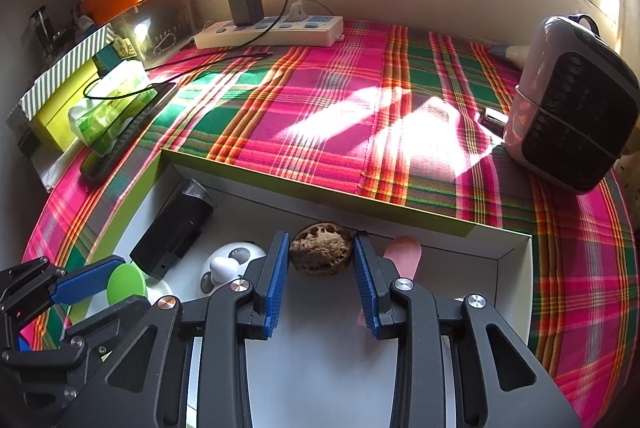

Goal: Organize objects
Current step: 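Lower both held objects into the box and open both grippers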

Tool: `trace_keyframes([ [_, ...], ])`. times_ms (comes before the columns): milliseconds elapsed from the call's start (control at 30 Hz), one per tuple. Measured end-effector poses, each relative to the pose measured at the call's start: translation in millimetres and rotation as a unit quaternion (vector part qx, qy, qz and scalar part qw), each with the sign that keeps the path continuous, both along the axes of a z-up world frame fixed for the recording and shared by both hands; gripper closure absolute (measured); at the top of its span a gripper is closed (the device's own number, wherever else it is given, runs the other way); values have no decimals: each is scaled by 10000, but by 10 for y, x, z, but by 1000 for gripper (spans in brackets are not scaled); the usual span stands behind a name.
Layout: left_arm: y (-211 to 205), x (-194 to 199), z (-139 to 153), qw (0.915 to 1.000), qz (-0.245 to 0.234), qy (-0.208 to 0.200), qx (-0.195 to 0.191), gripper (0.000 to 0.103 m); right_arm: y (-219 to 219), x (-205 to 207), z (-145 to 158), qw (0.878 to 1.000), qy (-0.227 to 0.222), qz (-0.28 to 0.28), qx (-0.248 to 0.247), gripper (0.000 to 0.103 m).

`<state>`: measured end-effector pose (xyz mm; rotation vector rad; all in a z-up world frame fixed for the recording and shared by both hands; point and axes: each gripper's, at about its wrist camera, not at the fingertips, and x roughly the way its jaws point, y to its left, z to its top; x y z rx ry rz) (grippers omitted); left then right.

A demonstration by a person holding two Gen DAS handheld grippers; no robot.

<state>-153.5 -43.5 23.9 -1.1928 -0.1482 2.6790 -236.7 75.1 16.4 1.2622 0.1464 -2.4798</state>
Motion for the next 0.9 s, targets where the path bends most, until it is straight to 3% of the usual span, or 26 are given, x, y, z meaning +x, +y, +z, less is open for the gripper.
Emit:
trace_keyframes([
  [367, 9, 3, -7, 10000, 0, -6, -11, 71, -1, 13, 6, 10000, 19, -25, 18, 69],
  [467, 17, 8, -12, 10000, -12, -6, -3, 68, 4, 21, 10, 10000, 5, -17, -25, 62],
  [767, 33, 34, -1, 10000, -17, -12, 3, 65, 26, 84, 70, 9999, 107, -29, -56, 60],
  [900, 41, 43, 4, 10000, -21, -1, -12, 62, 44, 123, 102, 9998, 173, -57, -69, 54],
])
